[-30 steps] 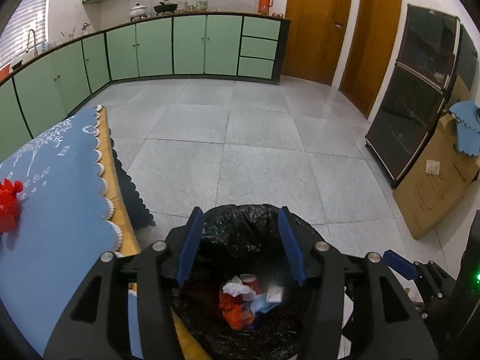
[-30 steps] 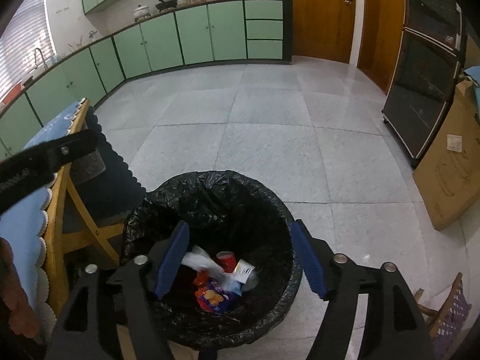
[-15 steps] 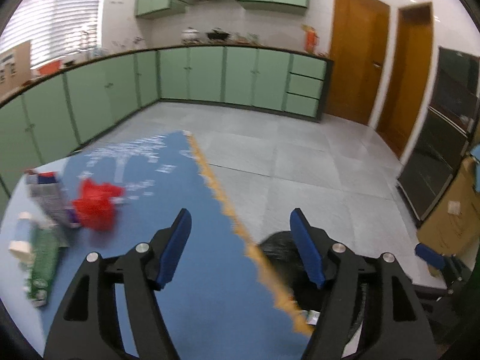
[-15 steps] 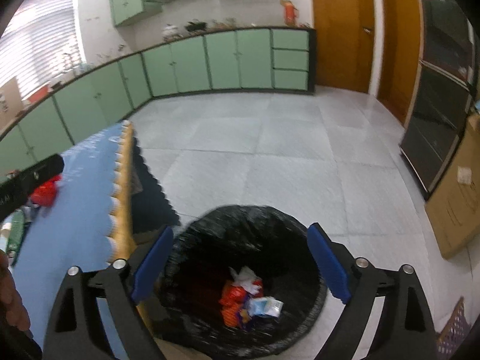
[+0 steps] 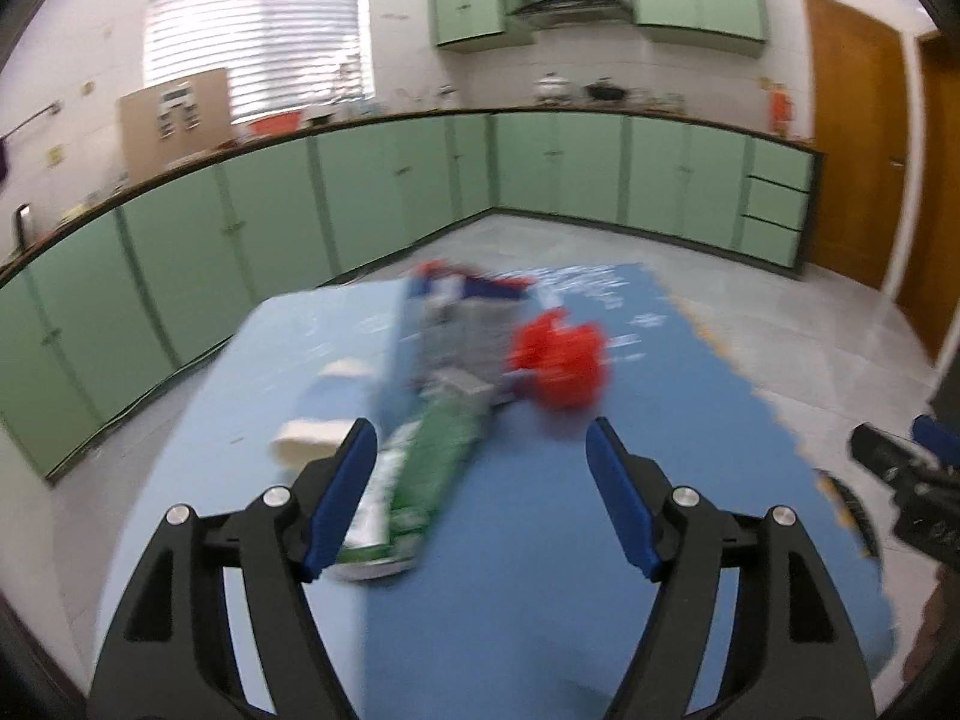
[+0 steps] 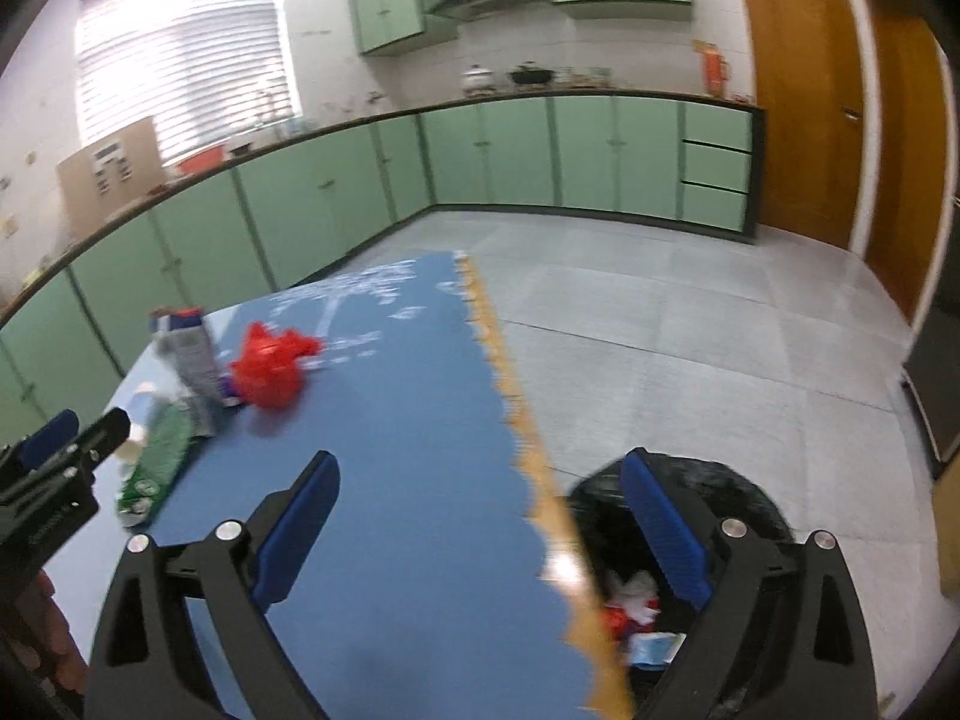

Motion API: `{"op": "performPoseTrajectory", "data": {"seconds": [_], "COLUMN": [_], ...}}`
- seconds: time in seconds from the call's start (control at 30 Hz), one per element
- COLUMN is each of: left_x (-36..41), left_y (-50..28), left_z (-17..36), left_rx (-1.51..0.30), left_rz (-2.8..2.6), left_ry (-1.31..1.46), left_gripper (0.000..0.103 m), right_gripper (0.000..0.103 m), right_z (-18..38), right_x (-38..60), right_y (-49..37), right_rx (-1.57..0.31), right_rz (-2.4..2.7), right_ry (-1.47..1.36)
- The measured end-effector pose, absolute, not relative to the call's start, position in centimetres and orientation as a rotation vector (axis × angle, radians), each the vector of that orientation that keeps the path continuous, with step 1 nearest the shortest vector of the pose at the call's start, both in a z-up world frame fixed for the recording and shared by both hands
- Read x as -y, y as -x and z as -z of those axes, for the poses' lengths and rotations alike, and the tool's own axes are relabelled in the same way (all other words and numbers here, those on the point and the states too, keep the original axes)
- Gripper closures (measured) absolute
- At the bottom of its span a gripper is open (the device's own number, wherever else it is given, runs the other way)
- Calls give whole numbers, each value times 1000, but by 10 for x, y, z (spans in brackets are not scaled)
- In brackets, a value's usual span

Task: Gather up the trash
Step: 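Return both grippers over the table toward the remaining trash, then grasp the green snack packet with the left gripper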

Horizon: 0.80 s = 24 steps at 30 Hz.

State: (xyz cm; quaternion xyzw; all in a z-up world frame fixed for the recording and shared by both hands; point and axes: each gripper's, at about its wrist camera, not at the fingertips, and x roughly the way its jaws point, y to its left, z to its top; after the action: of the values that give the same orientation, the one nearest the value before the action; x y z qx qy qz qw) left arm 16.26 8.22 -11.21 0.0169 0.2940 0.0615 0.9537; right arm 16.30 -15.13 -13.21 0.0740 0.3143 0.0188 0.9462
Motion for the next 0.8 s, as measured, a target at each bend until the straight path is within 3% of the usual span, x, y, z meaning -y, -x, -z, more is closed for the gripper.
{"op": "performPoseTrajectory", "data": {"seconds": [0.3, 0.8], "left_x": [-144, -143], "left_y": [-172, -197], "left_z": [141, 171], "left_rx": [-690, -794], "left_rz": [-167, -119], "left_ry": [15, 66], "left_gripper": [29, 29], "right_gripper": [10, 10], "right_z": [136, 146], "right_x": [87, 79], "right_y": [-177, -185], "right_rx": [-645, -667], "right_rz": [-128, -126], "right_ry": [-80, -62]}}
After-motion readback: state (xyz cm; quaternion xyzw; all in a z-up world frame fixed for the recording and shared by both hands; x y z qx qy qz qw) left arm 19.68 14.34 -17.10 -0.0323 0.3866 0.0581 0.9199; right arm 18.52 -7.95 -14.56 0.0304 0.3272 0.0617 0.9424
